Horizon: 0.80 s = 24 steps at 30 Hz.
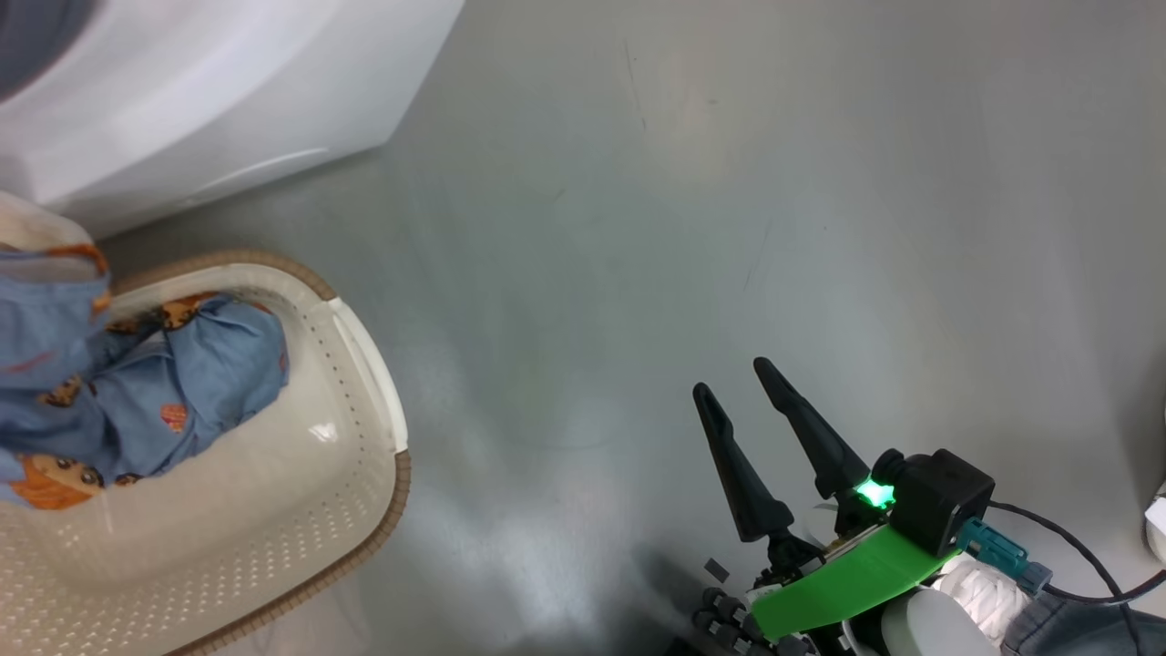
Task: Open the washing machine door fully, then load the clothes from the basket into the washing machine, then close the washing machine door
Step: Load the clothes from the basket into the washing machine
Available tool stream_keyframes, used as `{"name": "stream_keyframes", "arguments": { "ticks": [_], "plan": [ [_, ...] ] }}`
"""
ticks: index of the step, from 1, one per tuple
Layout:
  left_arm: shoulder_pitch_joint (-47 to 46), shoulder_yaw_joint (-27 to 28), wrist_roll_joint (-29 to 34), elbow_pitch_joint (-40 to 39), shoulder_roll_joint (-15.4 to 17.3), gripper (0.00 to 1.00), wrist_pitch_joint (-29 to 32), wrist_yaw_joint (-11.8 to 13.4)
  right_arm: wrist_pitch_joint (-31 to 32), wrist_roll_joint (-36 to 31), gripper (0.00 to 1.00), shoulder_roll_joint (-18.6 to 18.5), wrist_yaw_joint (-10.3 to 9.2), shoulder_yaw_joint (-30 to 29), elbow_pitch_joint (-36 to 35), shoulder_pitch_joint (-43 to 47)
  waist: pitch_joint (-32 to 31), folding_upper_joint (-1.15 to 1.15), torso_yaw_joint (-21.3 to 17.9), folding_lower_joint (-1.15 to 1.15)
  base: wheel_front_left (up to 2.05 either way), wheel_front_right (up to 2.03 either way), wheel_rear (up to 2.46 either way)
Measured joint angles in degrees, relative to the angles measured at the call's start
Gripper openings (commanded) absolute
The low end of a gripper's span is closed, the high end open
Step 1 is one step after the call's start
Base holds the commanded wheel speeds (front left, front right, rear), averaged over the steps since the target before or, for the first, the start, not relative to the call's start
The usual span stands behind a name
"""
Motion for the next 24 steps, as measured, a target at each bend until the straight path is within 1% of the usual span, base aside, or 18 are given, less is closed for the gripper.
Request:
{"name": "stream_keyframes", "arguments": {
  "ticks": [2,7,11,12,13,14,15,24],
  "plan": [
    [-1.6,-0.4,0.4,0.3,0.2,0.0,0.0,-0.4,0.0,0.0,1.0,0.0,0.0,0.3,0.0,0.0,0.7,0.0,-0.2,0.0,0.0,0.0,0.0],
    [-3.4,-1.8,1.4,3.3,0.3,0.0,0.0,-0.4,0.0,0.0,1.0,0.1,0.01,0.7,-0.1,-0.8,1.9,0.0,-0.4,0.0,0.0,0.0,0.0],
    [-3.4,-2.9,1.8,6.8,-0.1,0.0,1.5,0.6,0.0,0.0,1.0,0.1,0.0,1.0,0.0,-1.1,1.7,0.0,0.0,0.0,0.0,0.0,0.0],
    [-3.4,-3.1,2.0,7.2,-0.1,0.24,1.5,0.9,0.0,0.0,1.0,0.1,0.0,1.1,0.1,-1.1,1.6,0.0,0.1,0.0,0.0,0.0,0.0],
    [-3.4,-3.2,2.0,7.7,-0.2,0.45,1.5,1.1,0.0,0.0,1.0,0.1,0.0,1.1,0.1,-1.1,1.4,0.0,0.2,0.0,0.0,0.0,0.0],
    [-3.4,-3.3,2.0,8.3,-0.4,0.76,1.5,1.4,0.0,0.0,1.0,0.1,0.0,1.1,0.2,-1.1,1.2,0.0,0.3,0.0,0.0,0.0,0.0],
    [-3.4,-3.5,2.0,8.7,-0.6,1.0,1.5,1.6,0.0,0.0,1.0,0.1,0.0,1.0,0.3,-1.1,1.0,0.0,0.5,0.0,0.0,0.0,0.0],
    [-3.1,-4.2,1.8,11.4,-4.7,1.0,0.9,3.3,0.0,-0.1,1.0,0.1,0.0,0.0,1.2,-1.1,-1.7,0.0,2.5,0.0,0.0,0.0,0.0]
  ]
}}
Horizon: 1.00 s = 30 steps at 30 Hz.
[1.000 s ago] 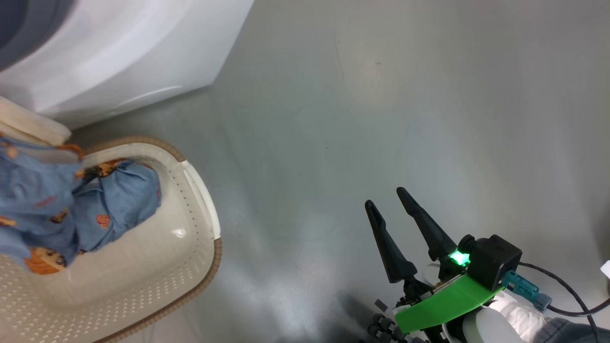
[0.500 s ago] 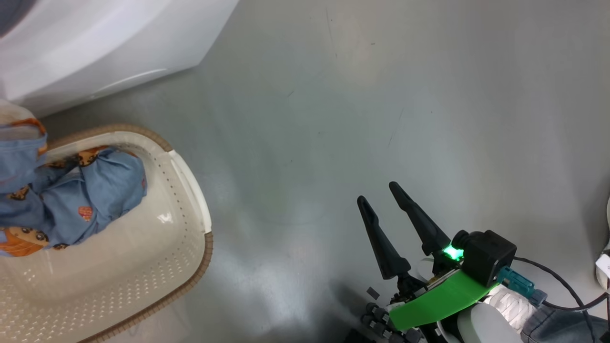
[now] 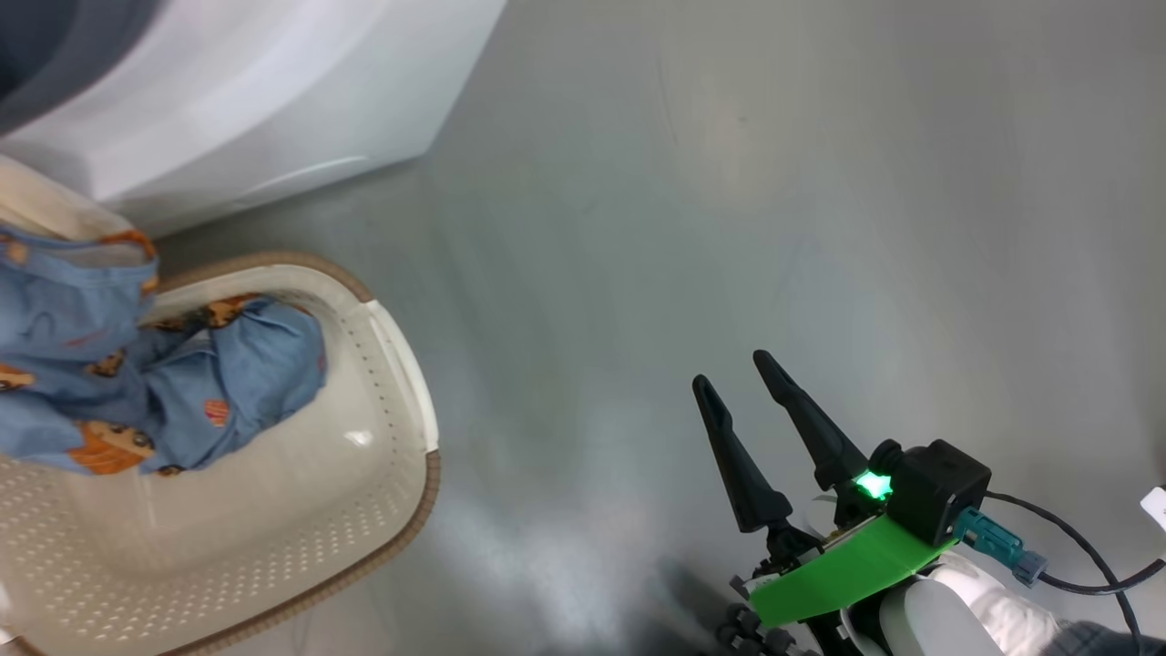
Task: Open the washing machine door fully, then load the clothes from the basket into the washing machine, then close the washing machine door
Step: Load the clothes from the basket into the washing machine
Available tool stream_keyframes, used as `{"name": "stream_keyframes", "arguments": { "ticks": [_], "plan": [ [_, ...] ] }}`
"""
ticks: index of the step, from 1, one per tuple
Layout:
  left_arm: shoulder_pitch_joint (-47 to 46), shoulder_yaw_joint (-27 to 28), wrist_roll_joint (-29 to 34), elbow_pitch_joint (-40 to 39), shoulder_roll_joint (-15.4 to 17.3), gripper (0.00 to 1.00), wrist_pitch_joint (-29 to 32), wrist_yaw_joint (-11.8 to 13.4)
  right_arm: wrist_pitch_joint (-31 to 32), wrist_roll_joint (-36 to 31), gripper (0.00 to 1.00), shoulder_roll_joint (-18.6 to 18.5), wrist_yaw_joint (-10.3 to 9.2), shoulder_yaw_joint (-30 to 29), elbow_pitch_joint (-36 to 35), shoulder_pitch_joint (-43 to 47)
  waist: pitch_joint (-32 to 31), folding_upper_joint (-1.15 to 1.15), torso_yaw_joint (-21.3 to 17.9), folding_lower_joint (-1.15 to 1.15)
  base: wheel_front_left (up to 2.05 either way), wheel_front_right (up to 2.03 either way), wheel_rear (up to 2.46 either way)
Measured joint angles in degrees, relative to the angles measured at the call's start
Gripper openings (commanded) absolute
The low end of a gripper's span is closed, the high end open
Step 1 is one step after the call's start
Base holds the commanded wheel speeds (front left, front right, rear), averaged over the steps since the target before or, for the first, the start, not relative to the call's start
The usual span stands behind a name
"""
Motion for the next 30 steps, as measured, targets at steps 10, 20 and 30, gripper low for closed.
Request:
{"name": "stream_keyframes", "arguments": {
  "ticks": [10,20,30],
  "plan": [
    [5.1,1.2,-2.3,-2.7,-3.9,1.0,-0.9,1.7,0.0,-0.7,1.0,0.0,0.0,-1.0,0.7,-0.2,-3.3,0.0,2.9,0.0,0.0,0.0,0.0],
    [14.3,1.2,-2.3,-13.7,-8.0,1.0,-0.9,2.9,0.0,-1.4,1.0,-0.2,0.0,-3.0,1.0,-0.2,-5.4,0.0,6.0,0.0,0.0,0.0,0.0],
    [27.0,0.6,-2.4,-28.1,-13.8,1.0,-1.0,2.7,0.0,-2.5,1.0,-0.3,0.0,-6.1,1.2,-0.2,-7.6,0.0,10.6,0.0,0.0,0.0,0.0]
  ]
}}
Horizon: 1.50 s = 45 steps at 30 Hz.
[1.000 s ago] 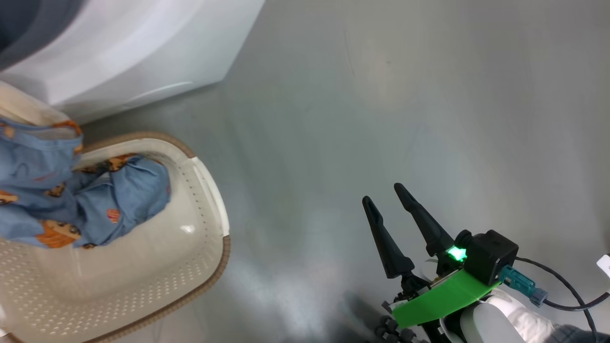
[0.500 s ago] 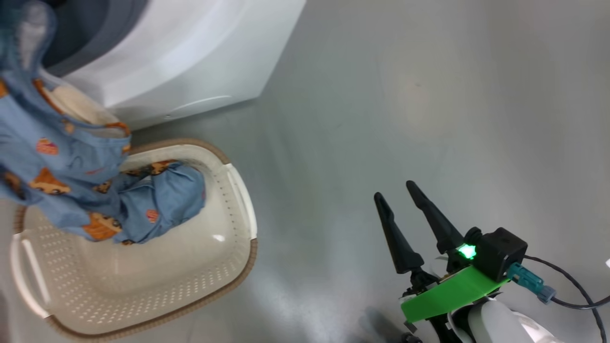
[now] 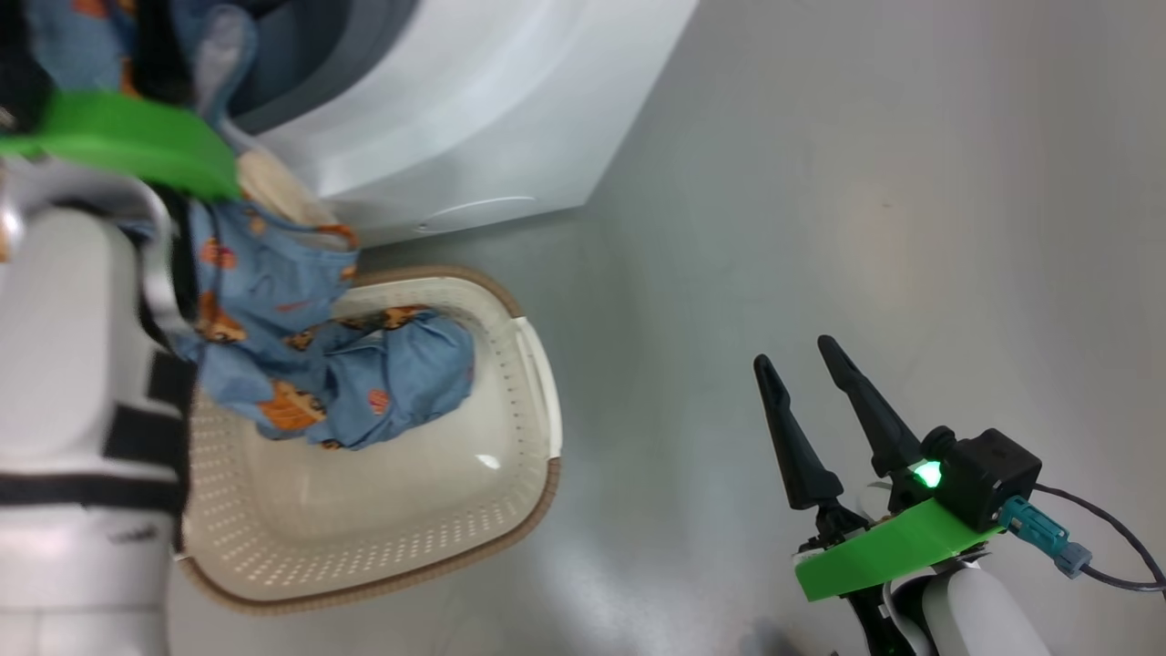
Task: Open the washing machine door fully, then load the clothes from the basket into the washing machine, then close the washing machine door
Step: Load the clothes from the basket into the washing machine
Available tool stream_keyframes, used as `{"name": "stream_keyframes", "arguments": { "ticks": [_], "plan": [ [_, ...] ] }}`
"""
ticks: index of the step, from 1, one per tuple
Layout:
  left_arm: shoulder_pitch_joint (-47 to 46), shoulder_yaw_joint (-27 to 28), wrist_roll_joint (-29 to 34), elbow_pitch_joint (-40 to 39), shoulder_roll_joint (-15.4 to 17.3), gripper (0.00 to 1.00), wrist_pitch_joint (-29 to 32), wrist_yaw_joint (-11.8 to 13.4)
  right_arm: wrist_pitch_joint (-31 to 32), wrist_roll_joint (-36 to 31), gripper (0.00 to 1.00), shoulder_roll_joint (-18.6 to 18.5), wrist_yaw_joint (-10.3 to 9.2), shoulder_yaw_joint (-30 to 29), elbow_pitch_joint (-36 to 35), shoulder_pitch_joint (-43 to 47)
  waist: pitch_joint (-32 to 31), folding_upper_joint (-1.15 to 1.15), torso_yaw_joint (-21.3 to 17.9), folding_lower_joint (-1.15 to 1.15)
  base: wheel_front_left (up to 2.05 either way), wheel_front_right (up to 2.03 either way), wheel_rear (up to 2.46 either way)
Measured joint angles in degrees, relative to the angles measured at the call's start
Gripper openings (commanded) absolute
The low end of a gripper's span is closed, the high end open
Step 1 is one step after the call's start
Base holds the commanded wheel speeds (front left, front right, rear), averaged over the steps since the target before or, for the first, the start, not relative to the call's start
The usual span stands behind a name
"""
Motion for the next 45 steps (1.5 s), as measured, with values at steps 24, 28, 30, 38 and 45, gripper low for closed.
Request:
{"name": "stream_keyframes", "arguments": {
  "ticks": [24,28,30,38,45],
  "plan": [
    [37.7,-1.2,-4.3,-24.7,-3.3,1.0,0.0,0.8,0.0,-4.6,1.0,-0.2,0.01,-4.1,0.0,0.2,-2.6,0.0,8.6,0.0,0.0,0.0,0.0],
    [42.4,-0.9,-4.8,-27.0,-3.3,1.0,0.0,1.6,0.0,-4.6,1.0,-0.2,0.0,-4.1,0.0,0.6,-3.4,0.0,8.8,0.0,0.0,0.0,0.0],
    [44.8,-0.9,-5.4,-28.1,-3.4,1.0,0.0,1.9,0.0,-4.6,1.0,-0.2,0.0,-4.1,0.0,0.8,-3.9,0.0,8.8,0.0,0.0,0.0,0.0],
    [51.3,0.7,-7.7,-31.8,-3.7,1.0,0.0,3.2,0.0,-5.0,1.0,-0.2,0.0,-4.3,0.0,2.0,-5.4,0.0,8.7,0.0,0.0,0.0,0.0],
    [54.5,0.8,-8.7,-32.1,-3.5,1.0,0.5,3.1,0.0,-5.5,1.0,-0.2,0.0,-4.6,-0.7,2.9,-5.6,0.0,7.9,0.0,0.0,0.0,0.0]
  ]
}}
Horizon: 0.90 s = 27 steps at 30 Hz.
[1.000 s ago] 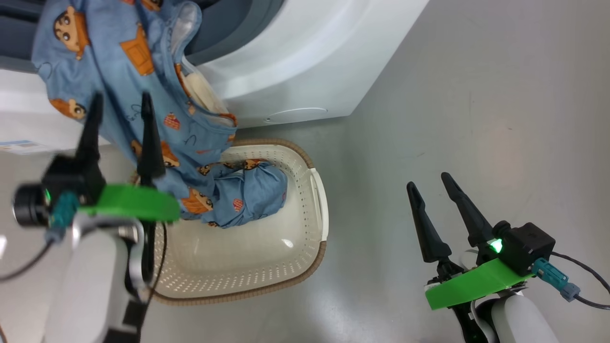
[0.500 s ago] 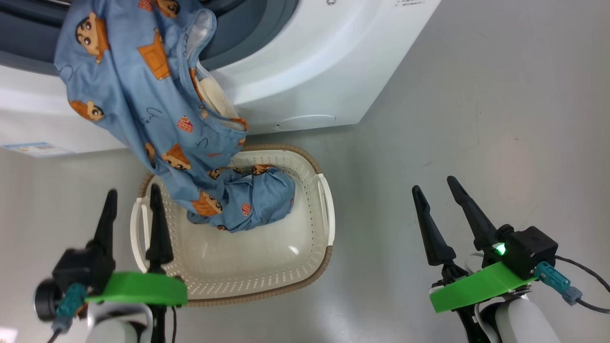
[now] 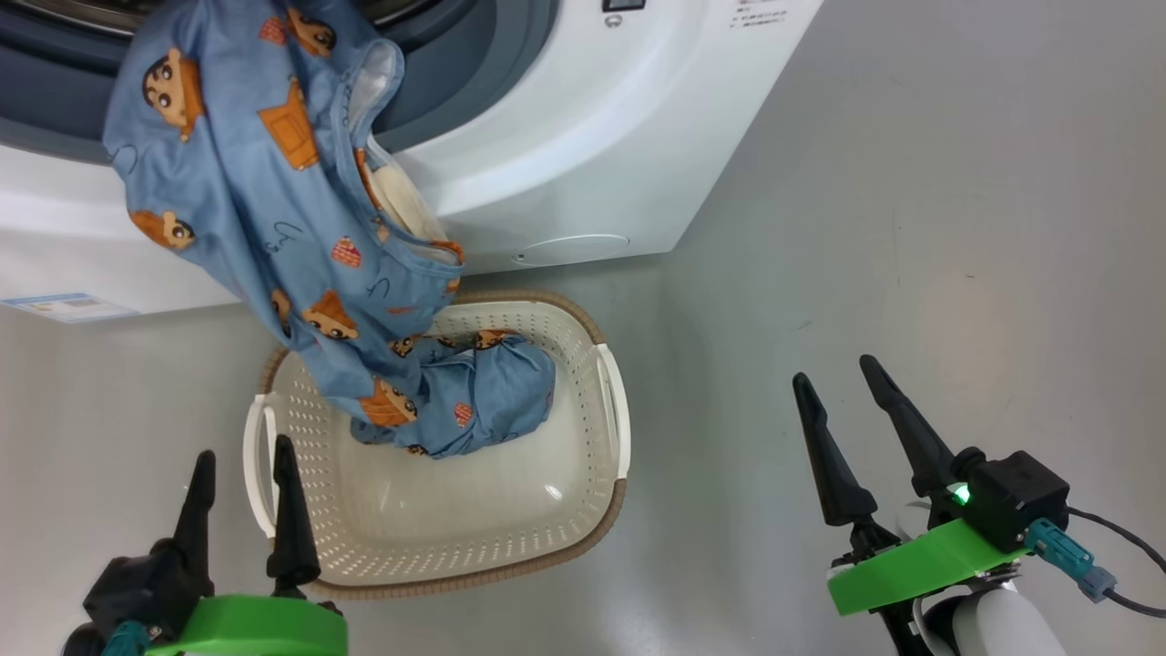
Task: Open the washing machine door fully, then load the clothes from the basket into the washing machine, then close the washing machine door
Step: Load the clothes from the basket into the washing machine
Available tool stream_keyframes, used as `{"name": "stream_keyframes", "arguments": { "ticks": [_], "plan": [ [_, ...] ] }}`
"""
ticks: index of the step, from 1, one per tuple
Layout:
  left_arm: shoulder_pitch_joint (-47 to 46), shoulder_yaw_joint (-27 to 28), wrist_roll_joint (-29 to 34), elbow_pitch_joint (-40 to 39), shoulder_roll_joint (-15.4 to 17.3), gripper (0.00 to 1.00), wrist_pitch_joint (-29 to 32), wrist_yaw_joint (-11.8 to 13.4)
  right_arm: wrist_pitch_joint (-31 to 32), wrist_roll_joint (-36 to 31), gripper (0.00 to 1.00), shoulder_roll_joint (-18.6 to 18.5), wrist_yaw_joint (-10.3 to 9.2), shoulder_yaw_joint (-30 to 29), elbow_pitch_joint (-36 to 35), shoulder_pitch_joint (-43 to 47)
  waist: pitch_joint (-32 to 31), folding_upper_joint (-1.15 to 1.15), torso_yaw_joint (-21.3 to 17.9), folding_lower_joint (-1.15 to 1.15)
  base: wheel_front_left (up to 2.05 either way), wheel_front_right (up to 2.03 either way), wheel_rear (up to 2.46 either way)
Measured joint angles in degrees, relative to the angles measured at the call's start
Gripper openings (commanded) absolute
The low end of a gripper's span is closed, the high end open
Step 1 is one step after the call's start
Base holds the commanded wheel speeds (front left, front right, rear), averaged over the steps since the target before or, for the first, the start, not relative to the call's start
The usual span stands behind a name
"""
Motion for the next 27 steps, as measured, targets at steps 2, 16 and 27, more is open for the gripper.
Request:
{"name": "stream_keyframes", "arguments": {
  "ticks": [2,16,27],
  "plan": [
    [0.0,0.0,-0.2,0.0,0.1,1.0,0.1,0.0,0.0,0.0,1.0,0.0,0.0,-0.3,-0.1,0.0,0.1,0.0,-0.2,0.0,0.0,0.0,0.0],
    [-8.0,-0.7,-1.6,5.5,0.4,1.0,1.3,-1.7,0.0,0.0,1.0,0.0,0.0,0.0,-0.8,-0.1,2.8,0.0,-1.6,0.0,0.0,0.0,0.0],
    [-18.8,-0.3,-6.0,18.0,0.1,1.0,0.9,-8.2,0.0,0.6,1.0,0.0,0.0,0.3,-1.5,-1.4,6.5,0.0,-4.4,0.0,0.0,0.0,0.0]
  ]
}}
